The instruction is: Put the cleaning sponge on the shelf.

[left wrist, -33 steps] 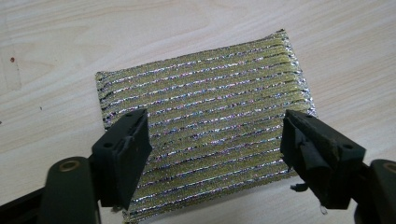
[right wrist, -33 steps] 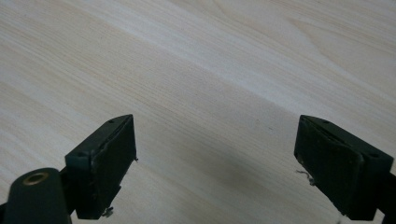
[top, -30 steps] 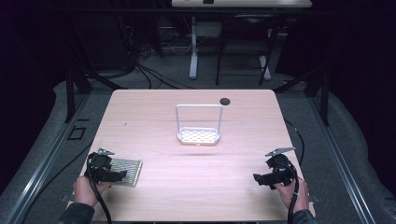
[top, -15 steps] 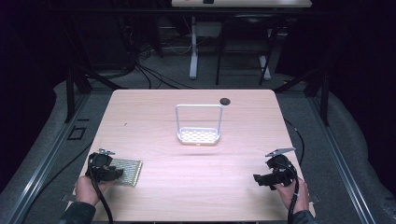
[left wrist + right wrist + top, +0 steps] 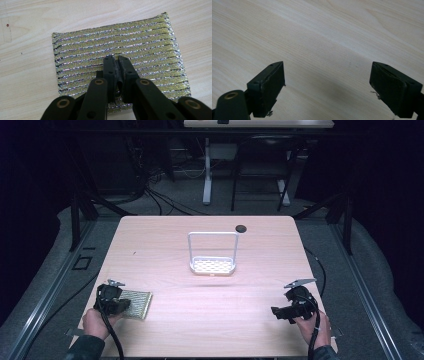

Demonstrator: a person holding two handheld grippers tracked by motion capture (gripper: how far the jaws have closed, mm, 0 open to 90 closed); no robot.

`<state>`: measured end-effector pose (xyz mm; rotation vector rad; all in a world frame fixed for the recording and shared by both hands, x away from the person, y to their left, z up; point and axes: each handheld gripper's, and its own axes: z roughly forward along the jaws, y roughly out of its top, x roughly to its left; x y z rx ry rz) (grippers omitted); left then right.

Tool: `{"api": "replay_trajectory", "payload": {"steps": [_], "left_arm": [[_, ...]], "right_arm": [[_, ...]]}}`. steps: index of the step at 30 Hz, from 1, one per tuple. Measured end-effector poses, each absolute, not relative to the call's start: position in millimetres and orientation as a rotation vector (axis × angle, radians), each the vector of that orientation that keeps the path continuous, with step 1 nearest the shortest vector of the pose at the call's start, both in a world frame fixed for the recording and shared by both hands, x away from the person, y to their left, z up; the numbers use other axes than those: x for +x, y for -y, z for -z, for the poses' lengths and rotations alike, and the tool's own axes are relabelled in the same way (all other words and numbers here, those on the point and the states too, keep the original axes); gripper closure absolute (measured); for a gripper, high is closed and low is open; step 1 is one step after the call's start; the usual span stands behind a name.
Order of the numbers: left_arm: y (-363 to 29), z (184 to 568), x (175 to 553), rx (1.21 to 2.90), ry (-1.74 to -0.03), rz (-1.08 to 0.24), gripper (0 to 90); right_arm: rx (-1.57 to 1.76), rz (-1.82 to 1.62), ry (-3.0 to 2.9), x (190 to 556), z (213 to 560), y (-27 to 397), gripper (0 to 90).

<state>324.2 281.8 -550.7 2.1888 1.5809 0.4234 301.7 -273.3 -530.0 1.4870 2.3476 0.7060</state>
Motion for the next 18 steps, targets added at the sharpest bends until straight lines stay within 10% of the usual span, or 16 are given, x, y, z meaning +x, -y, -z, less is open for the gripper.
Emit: {"api": "replay_trajectory", "payload": {"steps": [18], "left_arm": [[-288,540,320,2.16,-1.512,-0.473,90.0]], "right_arm": [[1.49,-0.706,-2.346,302,530,274,12.3]]}}
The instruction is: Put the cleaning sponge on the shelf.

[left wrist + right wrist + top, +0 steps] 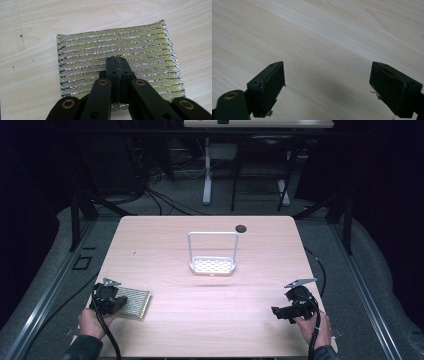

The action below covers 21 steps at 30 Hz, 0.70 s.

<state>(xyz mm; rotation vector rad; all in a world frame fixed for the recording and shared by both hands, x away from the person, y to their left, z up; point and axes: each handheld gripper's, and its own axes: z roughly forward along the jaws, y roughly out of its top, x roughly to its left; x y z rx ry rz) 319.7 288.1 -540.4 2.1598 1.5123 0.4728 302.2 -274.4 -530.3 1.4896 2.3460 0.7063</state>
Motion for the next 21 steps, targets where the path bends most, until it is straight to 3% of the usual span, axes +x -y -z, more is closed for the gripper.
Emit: {"api": "replay_trajectory", "payload": {"steps": [21], "left_arm": [[-280,527,312,2.128,-1.437,-0.465,90.0]], "right_arm": [[1.494,-0.699,-2.344,302,530,275,12.3]]}}
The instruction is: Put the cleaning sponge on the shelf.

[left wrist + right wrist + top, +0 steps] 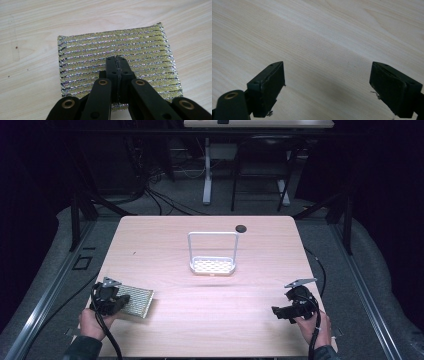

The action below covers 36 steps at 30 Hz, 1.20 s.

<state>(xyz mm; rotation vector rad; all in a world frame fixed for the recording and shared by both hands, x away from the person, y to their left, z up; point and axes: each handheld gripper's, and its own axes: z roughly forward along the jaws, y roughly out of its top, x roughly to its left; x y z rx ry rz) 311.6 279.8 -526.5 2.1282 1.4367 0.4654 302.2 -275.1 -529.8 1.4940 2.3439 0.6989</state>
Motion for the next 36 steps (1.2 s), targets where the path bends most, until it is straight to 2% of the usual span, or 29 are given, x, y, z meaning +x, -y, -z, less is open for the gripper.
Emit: {"api": "replay_trajectory", "payload": {"steps": [20,36], "left_arm": [[-251,518,307,2.087,-1.336,-0.402,90.0],[-218,516,312,2.143,-1.239,-0.379,90.0]], "right_arm": [[1.492,-0.7,-2.345,303,531,275,12.3],[1.49,-0.701,-2.345,303,531,274,12.3]]}}
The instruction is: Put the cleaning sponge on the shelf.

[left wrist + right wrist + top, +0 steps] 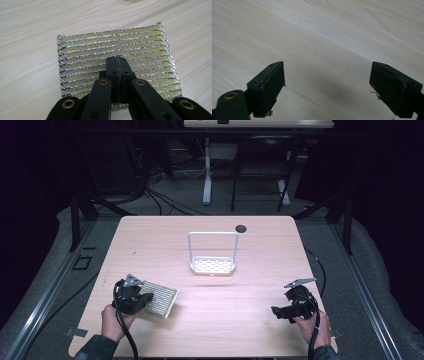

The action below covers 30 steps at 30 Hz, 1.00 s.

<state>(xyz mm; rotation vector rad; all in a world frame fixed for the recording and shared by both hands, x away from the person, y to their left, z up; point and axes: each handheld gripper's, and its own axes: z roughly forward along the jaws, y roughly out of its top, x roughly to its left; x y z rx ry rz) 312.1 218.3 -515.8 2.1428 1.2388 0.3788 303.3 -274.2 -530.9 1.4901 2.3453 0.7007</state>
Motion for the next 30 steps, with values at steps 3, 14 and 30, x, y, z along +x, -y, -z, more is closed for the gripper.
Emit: {"api": "replay_trajectory", "payload": {"steps": [3,14,30], "left_arm": [[-213,515,314,2.158,-1.216,-0.375,90.0],[-190,510,319,2.167,-1.157,-0.36,90.0],[-150,506,330,2.194,-1.068,-0.346,90.0]], "right_arm": [[1.492,-0.699,-2.347,303,531,274,12.3],[1.489,-0.699,-2.344,303,531,275,12.3],[1.496,-0.696,-2.341,304,531,275,12.4]]}}
